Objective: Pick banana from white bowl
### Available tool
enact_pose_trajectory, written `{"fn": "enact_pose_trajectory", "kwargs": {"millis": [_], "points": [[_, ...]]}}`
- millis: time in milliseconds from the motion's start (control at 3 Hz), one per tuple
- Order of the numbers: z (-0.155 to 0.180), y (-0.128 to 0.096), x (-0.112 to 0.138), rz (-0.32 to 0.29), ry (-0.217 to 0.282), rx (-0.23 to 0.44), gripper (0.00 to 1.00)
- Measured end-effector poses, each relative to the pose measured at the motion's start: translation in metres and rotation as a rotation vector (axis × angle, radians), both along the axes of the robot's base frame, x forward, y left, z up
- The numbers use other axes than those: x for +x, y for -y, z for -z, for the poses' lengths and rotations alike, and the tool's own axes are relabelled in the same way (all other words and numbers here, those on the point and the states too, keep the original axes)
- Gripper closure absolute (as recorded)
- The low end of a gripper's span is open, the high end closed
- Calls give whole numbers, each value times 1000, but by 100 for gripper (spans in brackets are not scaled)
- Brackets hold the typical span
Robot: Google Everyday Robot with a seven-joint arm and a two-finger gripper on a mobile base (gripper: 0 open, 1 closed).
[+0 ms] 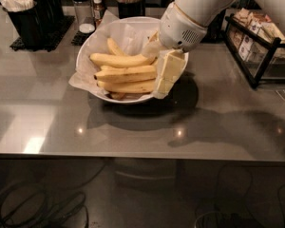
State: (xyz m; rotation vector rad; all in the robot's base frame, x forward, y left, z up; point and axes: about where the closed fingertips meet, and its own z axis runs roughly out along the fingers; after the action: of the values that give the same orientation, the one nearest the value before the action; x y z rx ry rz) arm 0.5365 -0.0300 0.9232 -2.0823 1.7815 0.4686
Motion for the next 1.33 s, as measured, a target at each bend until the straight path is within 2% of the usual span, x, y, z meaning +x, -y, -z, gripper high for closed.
{"fn": "enact_pose_trajectory", "kwargs": {"millis": [667,1000,1333], "points": [[1,-1,1,1,2,3,62],[-1,-2,8,2,16,1,61],[-5,-3,12,4,34,-8,42]]}}
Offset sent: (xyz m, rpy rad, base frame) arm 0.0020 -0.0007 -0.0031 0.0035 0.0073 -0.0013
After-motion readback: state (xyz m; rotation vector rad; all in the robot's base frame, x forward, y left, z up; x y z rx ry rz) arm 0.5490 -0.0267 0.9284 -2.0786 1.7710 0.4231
